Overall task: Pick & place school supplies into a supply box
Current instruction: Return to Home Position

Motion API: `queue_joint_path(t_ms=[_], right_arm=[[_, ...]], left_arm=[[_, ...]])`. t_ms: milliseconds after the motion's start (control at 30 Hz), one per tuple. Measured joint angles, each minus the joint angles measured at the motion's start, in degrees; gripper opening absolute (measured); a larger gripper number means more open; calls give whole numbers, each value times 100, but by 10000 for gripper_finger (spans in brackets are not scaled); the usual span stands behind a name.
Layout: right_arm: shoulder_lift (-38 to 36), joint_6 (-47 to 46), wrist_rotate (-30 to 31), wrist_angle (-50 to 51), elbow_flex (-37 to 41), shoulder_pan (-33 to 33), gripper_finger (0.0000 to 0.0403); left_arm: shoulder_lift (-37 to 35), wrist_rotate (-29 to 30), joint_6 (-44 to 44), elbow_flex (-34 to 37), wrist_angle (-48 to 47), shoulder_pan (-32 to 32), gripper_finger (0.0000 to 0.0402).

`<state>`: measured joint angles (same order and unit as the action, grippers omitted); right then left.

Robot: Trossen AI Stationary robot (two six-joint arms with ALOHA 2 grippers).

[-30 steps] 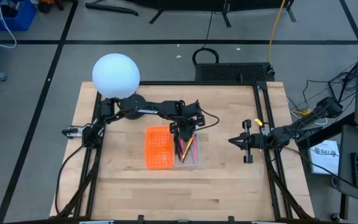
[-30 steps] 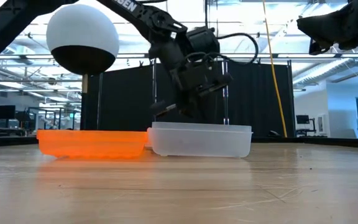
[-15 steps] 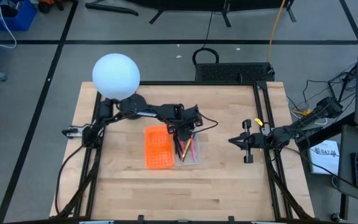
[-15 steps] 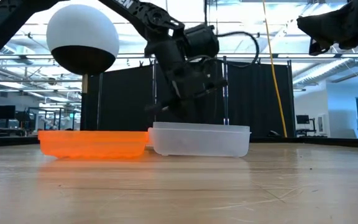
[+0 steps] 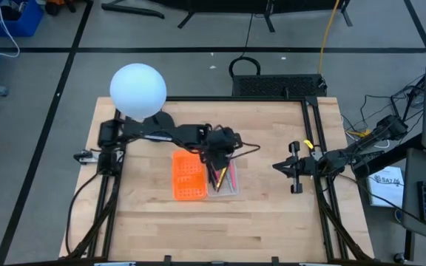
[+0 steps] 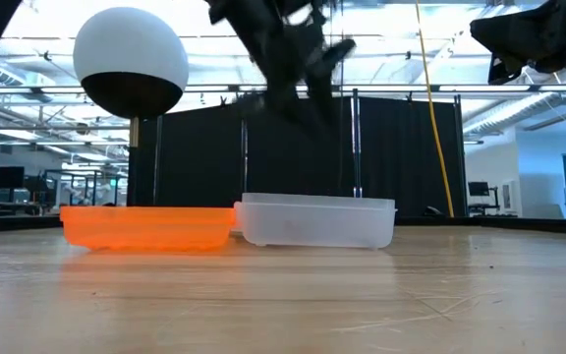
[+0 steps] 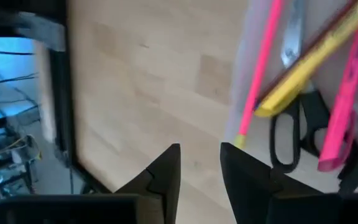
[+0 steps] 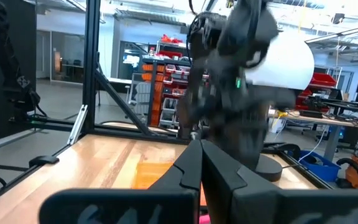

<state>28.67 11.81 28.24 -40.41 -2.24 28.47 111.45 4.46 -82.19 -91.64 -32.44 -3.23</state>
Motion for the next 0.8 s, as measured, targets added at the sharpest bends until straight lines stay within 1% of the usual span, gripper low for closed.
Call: queue_joint_path(t_ms=[100, 167, 233, 333, 367, 433, 533, 567, 667, 733, 800], right_arm=[[1, 0, 0, 19, 0, 0, 0], [0, 0, -1, 41, 0, 0, 0], [2, 0, 1, 80, -2, 0, 0], [10, -14, 1, 186, -1, 0, 0], [20, -15, 0, 197, 0, 0, 0], [20, -18, -1, 266, -2, 2, 0], [28, -59, -1, 342, 0, 2, 0], [31, -59, -1, 357, 0, 2, 0], [31, -59, 1, 382, -1, 2, 0], [30, -61, 8, 379, 0, 2, 0], [31, -82, 8, 381, 0, 2, 0]], left_arm=[[-405, -280, 472, -6, -348, 15, 121], [-697, -450, 909, -6, -618, 63, 114], [-1069, -701, 1301, -4, -1085, 157, 93], [-1737, -764, 1659, 76, -1939, 341, 38], [-1983, -708, 1785, 204, -2194, 394, 19], [-2535, -624, 2220, 614, -2378, 453, 9], [-3613, -858, 2952, 1521, -2063, 523, 5], [-4030, -986, 3203, 1924, -1788, 579, 4], [-5213, -1255, 4120, 3424, -260, 824, 4], [-5913, -1087, 4952, 4419, 842, 996, 3], [-6522, -587, 5845, 5236, 1730, 1156, 4]])
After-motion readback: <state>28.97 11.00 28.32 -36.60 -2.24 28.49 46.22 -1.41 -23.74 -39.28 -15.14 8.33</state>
